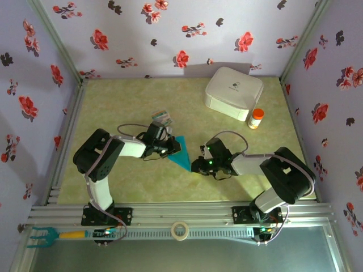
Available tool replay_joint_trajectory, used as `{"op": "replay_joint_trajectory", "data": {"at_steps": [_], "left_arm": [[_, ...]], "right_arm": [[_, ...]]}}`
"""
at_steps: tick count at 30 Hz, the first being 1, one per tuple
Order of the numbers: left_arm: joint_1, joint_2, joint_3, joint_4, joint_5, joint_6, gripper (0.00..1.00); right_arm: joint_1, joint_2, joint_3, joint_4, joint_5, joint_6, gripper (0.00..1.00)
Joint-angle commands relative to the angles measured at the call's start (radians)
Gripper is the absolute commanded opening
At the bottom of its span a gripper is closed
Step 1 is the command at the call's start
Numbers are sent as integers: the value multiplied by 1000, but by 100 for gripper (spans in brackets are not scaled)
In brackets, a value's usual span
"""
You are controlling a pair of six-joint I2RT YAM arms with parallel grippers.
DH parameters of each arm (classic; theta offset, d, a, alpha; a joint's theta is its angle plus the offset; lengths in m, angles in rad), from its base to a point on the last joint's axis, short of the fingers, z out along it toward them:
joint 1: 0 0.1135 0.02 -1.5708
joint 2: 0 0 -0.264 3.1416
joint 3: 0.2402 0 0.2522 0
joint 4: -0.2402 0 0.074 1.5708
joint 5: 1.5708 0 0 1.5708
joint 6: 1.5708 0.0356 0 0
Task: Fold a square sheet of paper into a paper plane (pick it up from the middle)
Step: Fourth fold the wing at the center of the table.
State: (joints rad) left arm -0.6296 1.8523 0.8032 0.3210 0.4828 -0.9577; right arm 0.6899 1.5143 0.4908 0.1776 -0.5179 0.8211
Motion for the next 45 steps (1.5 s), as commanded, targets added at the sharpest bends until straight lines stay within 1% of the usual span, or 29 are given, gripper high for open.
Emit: {"op": "replay_joint_trajectory", "data": {"at_steps": [1,2,5,8,12,14,15,21,26,30,37,45], "left_arm": [[-1,18,-14,-34,-17,26,0],[-1,16,-15,-34,-17,28,0],[-1,13,-18,-36,-17,32,0],[-1,15,-19,-35,-18,31,0],[-1,18,-19,-31,-18,30,0],[-1,21,-17,-31,-17,31,0],[-1,22,-18,-31,-17,31,0],[0,20,-19,-31,-18,30,0],[-1,24,-18,-30,-16,28,0],[-1,20,-19,-31,-17,29,0],[-1,21,-21,-33,-17,30,0],[1,21,-24,-35,-22,29,0]], "right_arm": [[7,-53,8,-102,43,-9,23],[5,-82,22,-138,60,-17,25],[-4,-144,70,-217,98,-44,26],[-10,-148,110,-209,78,-49,25],[-8,-65,168,-146,-6,-41,10],[-2,-20,198,-119,-20,-32,5],[3,3,217,-110,-22,-31,4],[29,123,321,-156,-4,-60,3],[34,200,335,-152,8,-64,3],[34,236,315,-160,27,-64,3],[34,220,231,-119,30,-46,4],[34,186,176,-99,24,-39,5]]}}
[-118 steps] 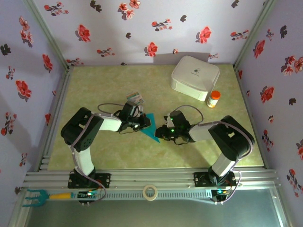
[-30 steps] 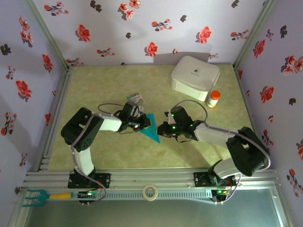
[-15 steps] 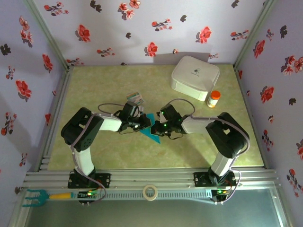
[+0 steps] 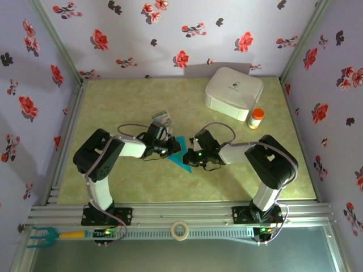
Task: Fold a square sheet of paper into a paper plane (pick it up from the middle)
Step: Fourth fold the wing at the center of the table.
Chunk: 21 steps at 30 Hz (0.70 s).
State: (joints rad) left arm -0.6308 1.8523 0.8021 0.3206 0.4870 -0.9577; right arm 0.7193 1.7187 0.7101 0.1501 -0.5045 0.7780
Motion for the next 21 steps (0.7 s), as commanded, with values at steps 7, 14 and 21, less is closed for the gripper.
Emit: {"op": "replay_joint_trajectory", "data": {"at_steps": [7,14,21], "left_arm": [[5,24,-30,-40,-36,27,0],[6,19,-27,-48,-38,27,0],[4,13,-29,-48,-32,32,0]], "right_arm": [[6,-85,-91,-102,9,-5,5],[11,-126,-135,-133,29,-3,5],[11,-197,-81,-169,40,-1,5]]}}
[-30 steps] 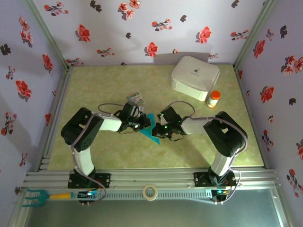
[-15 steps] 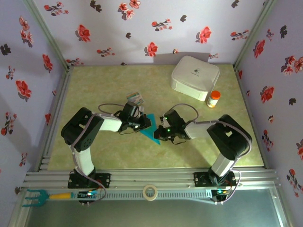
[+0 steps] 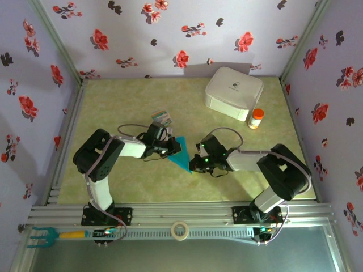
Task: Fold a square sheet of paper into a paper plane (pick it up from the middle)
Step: Fourth fold the wing at the center of the table.
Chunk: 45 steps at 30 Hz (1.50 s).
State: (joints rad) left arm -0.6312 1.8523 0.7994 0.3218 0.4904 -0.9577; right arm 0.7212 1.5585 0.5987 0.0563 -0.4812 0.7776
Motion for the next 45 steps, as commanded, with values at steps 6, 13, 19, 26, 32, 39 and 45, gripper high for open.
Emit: {"op": "replay_joint_trajectory", "data": {"at_steps": [6,13,19,26,32,39,45], "left_arm": [[5,14,-22,-50,-33,34,0],[6,13,-23,-50,-30,33,0],[5,15,-23,-50,-28,35,0],[5,22,-24,-50,-29,36,0],[10,26,-28,-51,-31,32,0],[11,23,-34,-44,-32,30,0],[3,9,-52,-20,-33,9,0]], "right_arm": [[16,-24,124,-77,-30,-3,5],[38,89,154,-75,-4,-3,6],[34,108,62,-15,3,19,6],[34,56,-47,64,-13,70,7],[37,4,-99,85,-1,106,7],[44,-79,-168,76,40,136,6],[41,-193,-79,-10,87,117,7]]}}
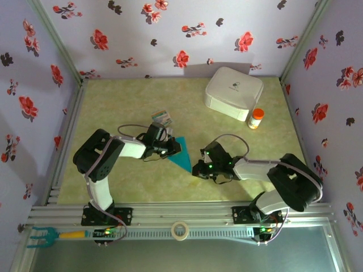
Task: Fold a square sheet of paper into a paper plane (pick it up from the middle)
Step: Fourth fold the wing at the center of the table.
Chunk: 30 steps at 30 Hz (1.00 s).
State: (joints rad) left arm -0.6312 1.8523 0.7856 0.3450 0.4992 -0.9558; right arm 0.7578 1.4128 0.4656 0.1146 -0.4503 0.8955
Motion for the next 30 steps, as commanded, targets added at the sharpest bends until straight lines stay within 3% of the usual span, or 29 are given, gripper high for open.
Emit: {"op": "replay_joint_trajectory", "data": {"at_steps": [1,3,10,18,30], "left_arm": [[2,5,-45,-35,-43,0,0],[-2,4,-60,-5,-44,-23,0],[-22,-5,-72,15,-51,-42,0],[-22,-8,-62,-9,-57,-26,0],[-12,-51,-17,-41,-34,28,0]], "right_arm": [[1,-58,78,-98,93,-16,7],[-6,-53,113,-130,160,-33,7],[-17,137,275,-74,38,-50,6],[-18,288,380,-65,19,-61,6],[-48,345,207,3,36,-18,0]]}}
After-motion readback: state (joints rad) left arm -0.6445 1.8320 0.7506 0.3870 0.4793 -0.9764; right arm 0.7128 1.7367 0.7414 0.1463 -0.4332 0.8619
